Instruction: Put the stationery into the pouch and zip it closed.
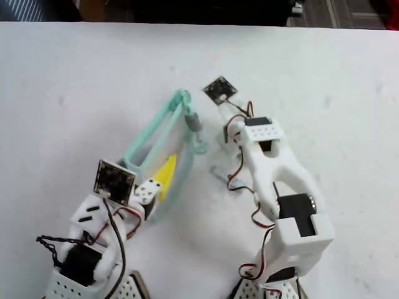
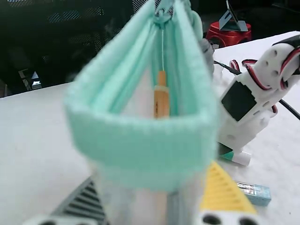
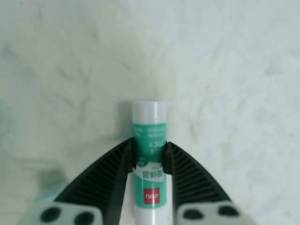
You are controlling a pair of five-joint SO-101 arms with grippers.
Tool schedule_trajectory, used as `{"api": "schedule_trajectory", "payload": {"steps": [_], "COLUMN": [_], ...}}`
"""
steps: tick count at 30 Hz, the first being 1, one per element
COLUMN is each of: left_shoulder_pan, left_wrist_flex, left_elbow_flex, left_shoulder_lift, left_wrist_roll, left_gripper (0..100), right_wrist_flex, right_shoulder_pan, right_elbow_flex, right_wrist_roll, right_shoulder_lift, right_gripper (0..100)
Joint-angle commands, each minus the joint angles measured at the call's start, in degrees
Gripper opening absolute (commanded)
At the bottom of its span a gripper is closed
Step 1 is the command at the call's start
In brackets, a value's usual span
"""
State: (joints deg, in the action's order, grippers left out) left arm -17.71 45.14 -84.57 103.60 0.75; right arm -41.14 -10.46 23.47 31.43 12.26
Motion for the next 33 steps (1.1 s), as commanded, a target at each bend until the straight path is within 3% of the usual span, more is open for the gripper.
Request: {"api": "schedule_trajectory", "payload": {"steps": [1,6,19,25,33], "left_shoulder_pan": [-0.1,-0.1,-0.1,-0.1,-0.1], "left_wrist_flex": [-0.5,-0.5,-0.5,-0.5,-0.5], "left_elbow_flex": [0.8,0.8,0.8,0.8,0.8], "left_shoulder_lift": [0.8,0.8,0.8,0.8,0.8], "left_wrist_roll": [-0.1,-0.2,-0.3,-0.3,-0.3], "left_gripper": [19,19,19,19,19], "right_wrist_flex": [-1.1,0.1,22.0,19.8,2.2], "right_shoulder_pan": [0.2,1.4,1.9,1.9,2.0], "right_elbow_flex": [-0.4,2.7,27.7,24.2,4.5], "right_wrist_roll": [-0.1,-4.1,-4.7,-4.5,-4.8], "right_shoulder_lift": [-0.4,-4.3,-24.7,-20.0,-4.3], "right_gripper": [1.6,1.6,1.6,1.6,3.6]}}
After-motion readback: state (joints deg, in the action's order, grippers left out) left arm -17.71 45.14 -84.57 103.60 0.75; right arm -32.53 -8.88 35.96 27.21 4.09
